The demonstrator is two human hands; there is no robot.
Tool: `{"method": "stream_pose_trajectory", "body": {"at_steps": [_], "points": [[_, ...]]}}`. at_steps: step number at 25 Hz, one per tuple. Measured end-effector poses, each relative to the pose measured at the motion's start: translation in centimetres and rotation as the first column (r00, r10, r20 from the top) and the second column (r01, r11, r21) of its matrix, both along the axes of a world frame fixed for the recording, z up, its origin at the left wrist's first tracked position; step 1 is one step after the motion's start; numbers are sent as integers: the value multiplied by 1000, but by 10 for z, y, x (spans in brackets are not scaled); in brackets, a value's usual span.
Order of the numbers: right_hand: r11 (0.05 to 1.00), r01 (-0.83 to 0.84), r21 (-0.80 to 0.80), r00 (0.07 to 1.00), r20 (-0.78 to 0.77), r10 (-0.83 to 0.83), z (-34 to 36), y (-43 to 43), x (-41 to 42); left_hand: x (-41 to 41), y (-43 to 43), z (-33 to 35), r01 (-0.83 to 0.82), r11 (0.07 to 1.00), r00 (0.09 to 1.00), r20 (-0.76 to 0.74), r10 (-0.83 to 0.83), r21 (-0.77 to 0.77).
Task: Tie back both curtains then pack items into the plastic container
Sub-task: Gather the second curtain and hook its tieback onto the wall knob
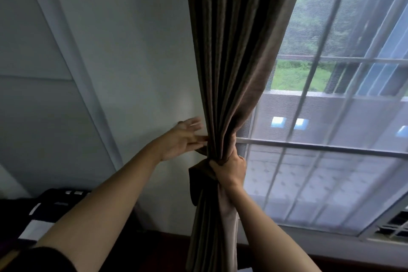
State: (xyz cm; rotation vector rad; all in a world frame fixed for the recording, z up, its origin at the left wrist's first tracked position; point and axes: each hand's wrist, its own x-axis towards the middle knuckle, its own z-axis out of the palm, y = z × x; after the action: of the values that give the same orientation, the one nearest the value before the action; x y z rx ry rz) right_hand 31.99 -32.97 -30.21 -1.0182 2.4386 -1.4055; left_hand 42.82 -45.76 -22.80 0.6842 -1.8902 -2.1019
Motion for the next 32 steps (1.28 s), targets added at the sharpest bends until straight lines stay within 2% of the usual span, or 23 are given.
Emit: {"method": "stream_pose_trajectory", "body": {"at_steps": [1, 2, 3, 4, 6, 9, 11, 17, 22, 25, 32], "points": [[1000, -10, -5, 1000, 2, 10, 0, 0, -2, 9, -1, -17, -80, 989, 993, 71, 89, -124], [1000, -15, -4, 1000, 10, 15, -2, -1, -5, 13, 1, -36, -77, 943, 973, 183, 143, -325], [1000, -27, 9, 1000, 14, 27, -3, -2, -7, 15, 5, -53, -5, 880, 951, 270, 151, -475], [999, -47, 23, 999, 22, 46, -3, -1, -8, 13, 11, -68, 49, 848, 948, 292, 128, -529], [996, -90, 28, 993, 76, 88, -3, 1, -10, 7, 24, -89, 24, 861, 971, 216, 100, -508], [991, -135, 11, 974, 184, 130, -2, 2, -10, -4, 37, -98, -150, 849, 968, 99, 230, -507], [990, -142, -6, 961, 237, 139, 3, 0, -10, -11, 45, -97, -189, 817, 958, 80, 275, -546], [993, -55, -108, 959, 270, 83, 19, -7, -14, -23, 55, -96, -121, 742, 960, 112, 256, -659], [998, -14, -63, 992, 122, 22, 31, -2, -21, -15, 38, -99, -47, 512, 961, 102, 258, -857], [999, -23, -28, 996, 85, 25, 29, 0, -22, 6, 20, -97, 32, 410, 979, 111, 169, -912], [999, -31, 24, 998, 46, 30, 27, 0, -24, 24, 8, -53, 172, 545, 981, 190, -24, -820]]}}
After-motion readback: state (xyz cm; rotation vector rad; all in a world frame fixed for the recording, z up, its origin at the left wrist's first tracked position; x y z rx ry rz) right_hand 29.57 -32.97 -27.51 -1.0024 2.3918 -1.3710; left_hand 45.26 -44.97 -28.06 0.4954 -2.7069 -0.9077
